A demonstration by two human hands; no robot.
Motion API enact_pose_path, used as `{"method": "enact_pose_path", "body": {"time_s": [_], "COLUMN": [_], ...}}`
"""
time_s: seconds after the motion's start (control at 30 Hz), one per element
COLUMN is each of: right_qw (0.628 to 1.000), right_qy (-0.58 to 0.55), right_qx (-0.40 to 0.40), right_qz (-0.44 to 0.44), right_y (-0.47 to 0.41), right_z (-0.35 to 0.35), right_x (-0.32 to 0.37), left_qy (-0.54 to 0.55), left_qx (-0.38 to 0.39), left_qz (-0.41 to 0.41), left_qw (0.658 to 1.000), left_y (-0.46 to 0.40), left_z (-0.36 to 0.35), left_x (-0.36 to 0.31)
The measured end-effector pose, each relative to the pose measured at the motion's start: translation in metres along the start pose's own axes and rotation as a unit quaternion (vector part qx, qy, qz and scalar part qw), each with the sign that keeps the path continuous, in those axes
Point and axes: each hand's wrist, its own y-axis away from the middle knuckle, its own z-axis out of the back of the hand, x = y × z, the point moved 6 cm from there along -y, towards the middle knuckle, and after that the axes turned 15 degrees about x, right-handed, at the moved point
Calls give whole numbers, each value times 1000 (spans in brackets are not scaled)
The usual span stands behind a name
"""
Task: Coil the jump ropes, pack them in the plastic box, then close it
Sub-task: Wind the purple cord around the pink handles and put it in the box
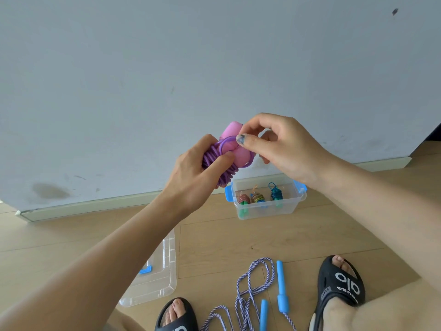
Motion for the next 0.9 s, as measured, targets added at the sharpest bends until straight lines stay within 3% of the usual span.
{"method": "enact_pose_path", "body": {"time_s": [0.37,0.5,0.6,0.73,0.9], "right_qw": [995,997,998,970,963], "right_qy": [-70,-71,42,203,233], "right_qx": [45,11,-41,-76,-58], "right_qz": [-49,-25,21,114,125], "right_y": [-3,-4,1,8,7], "right_z": [-3,0,2,-4,-6], "right_x": [-8,-7,2,25,28], "left_qy": [-10,-5,-1,23,88], "left_qx": [13,9,6,10,14], "left_qz": [-1,-11,-19,-9,32], "left_qw": [1000,1000,1000,1000,995], "left_y": [0,0,-2,-2,-3], "left_z": [-2,-4,-5,-6,-9], "left_x": [-1,-4,-6,-5,1]}}
